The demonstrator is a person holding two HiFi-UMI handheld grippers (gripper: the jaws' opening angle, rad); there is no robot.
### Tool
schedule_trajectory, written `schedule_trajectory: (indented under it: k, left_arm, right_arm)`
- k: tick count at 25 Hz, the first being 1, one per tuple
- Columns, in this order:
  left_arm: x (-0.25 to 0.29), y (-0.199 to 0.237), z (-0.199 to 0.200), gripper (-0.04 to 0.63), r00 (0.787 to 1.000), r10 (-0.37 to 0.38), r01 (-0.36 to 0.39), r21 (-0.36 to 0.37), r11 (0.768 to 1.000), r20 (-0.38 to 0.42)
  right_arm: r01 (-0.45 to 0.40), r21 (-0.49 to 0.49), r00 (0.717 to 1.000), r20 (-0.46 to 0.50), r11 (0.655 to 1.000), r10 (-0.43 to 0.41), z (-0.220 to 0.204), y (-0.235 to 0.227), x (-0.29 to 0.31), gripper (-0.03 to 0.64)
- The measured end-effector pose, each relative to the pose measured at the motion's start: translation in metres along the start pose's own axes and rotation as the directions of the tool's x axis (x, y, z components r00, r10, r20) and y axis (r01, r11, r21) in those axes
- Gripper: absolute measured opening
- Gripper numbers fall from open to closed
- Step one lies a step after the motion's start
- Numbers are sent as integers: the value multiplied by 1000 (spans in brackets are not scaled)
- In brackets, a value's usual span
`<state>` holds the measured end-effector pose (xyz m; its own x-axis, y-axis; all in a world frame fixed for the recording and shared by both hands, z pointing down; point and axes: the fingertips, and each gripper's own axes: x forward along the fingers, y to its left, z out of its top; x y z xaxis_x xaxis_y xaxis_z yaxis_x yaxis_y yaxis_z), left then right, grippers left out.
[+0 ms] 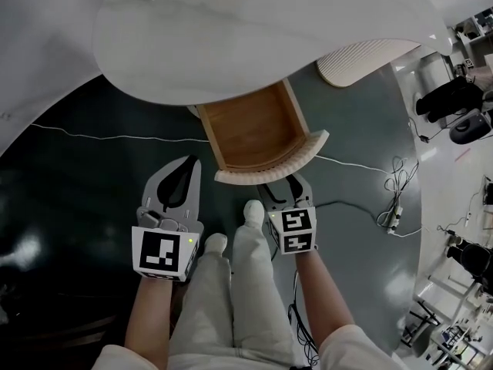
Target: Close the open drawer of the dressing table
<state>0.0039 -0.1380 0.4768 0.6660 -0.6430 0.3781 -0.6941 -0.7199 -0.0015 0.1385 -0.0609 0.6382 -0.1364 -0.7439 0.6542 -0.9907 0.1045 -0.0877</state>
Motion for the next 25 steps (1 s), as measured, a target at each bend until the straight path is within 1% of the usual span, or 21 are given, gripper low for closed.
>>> schedule_trajectory:
  k: [7,11,15,20,25]
  left_arm:
    - [13,6,6,20,999,41,-41,1,999,11]
    - [20,8,7,20,998,64,-64,-13,998,3]
    - [30,8,12,20,995,96,-96,-15,995,1]
    - [38,12,20,20,990,142,-142,-19,990,3]
    - [39,19,24,20,982,190,-190,-29,981,8]
  right_arm:
    - [-6,0,1000,-13,1000,6,10,-4,11,276]
    - [1,4,1000,-23,1000,-1,14,-5,19,276]
    - [-13,12,999,-36,1000,13,21,-11,27,276]
    - [-29,6,999,-41,1000,30,29,-13,34,276]
    - [-24,-3,999,-46,1000,24,36,-12,44,276]
